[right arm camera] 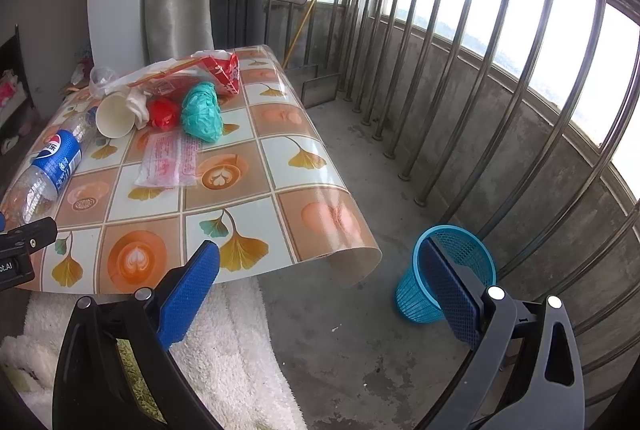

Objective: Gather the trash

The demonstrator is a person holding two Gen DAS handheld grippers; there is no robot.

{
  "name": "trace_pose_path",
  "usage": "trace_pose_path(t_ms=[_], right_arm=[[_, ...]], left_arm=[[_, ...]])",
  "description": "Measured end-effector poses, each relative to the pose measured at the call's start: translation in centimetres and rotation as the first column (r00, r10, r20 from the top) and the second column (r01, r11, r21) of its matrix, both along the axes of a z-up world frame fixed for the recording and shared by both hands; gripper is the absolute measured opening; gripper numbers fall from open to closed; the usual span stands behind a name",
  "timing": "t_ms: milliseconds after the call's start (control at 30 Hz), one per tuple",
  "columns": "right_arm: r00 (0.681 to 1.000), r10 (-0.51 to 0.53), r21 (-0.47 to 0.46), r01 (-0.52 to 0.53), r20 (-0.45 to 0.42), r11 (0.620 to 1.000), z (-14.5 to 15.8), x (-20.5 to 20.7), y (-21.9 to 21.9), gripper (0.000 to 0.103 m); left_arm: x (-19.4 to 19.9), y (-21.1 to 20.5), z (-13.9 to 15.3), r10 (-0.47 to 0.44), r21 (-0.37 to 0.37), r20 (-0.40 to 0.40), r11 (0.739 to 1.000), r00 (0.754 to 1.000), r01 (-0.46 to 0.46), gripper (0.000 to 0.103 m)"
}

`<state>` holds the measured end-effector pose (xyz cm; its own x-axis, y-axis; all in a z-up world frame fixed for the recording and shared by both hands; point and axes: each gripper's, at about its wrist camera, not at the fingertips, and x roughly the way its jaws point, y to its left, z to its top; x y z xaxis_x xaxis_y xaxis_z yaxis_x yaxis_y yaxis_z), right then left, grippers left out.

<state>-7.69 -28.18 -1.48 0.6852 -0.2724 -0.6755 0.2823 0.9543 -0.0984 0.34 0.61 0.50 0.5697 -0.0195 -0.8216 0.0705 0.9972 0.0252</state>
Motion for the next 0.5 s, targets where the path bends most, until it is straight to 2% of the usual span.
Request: trace_pose_path(t_ms=[500], right_arm=[[1.000,-0.003,0.001,0.003,0.002,1.000,-0.19,0.06,-0.06,0.097]], left_arm=[[0.10,0.21,0.03,0.003,0.004,0.001,1.000,1.000,-0.003,0.094]])
